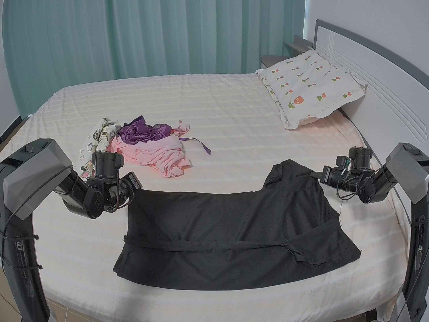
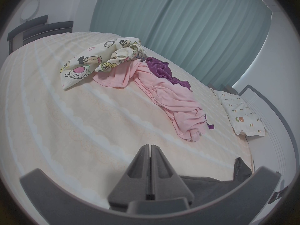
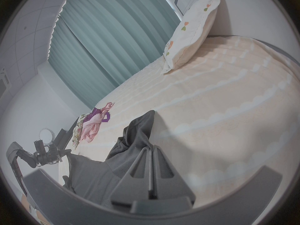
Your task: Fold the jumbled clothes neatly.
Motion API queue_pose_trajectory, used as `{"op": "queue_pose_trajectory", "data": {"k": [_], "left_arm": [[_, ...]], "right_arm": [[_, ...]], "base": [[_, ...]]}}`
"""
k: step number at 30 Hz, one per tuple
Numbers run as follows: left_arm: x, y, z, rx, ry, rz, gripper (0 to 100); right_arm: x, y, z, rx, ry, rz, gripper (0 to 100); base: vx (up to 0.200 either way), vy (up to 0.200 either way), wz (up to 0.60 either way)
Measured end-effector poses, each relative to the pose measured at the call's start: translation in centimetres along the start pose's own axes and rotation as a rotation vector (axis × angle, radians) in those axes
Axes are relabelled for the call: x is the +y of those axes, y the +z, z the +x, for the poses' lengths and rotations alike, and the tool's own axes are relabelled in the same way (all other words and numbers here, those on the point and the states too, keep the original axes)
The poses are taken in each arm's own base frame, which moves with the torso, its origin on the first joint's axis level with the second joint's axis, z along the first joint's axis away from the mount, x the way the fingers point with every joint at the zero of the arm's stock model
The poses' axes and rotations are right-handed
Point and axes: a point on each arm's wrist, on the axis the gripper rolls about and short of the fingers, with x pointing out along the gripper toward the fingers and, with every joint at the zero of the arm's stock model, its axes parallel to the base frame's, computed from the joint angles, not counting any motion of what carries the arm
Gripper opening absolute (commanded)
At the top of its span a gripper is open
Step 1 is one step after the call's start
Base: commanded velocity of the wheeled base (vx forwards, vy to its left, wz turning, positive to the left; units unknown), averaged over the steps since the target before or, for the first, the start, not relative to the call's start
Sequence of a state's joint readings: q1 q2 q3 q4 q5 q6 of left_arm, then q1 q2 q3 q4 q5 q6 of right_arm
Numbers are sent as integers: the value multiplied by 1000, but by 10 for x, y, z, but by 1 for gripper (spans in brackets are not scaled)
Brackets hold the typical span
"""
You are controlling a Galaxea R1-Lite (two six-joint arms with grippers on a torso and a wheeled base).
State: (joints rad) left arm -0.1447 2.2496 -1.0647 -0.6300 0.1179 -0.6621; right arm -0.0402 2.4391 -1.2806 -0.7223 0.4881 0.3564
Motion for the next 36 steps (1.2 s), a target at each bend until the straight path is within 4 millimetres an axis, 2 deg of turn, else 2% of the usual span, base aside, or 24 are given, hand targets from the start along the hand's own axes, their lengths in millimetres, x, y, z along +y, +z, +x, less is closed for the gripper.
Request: {"op": "queue_pose_trajectory", "data": {"k": [5,14,26,36], "left_arm": [[0,5,-4,-11,-1,-29,0],[4,17,-12,-40,1,-93,0],[11,22,-25,-58,24,-137,0],[13,22,-34,-50,27,-128,0]], "right_arm": [[-5,6,-12,-27,-3,5,0],[-5,13,-22,-142,22,4,0],[3,6,-20,-173,44,-11,0],[3,0,-37,-135,46,11,0]], "base": [[0,0,0],[0,0,0],[0,0,0],[0,0,0]]}}
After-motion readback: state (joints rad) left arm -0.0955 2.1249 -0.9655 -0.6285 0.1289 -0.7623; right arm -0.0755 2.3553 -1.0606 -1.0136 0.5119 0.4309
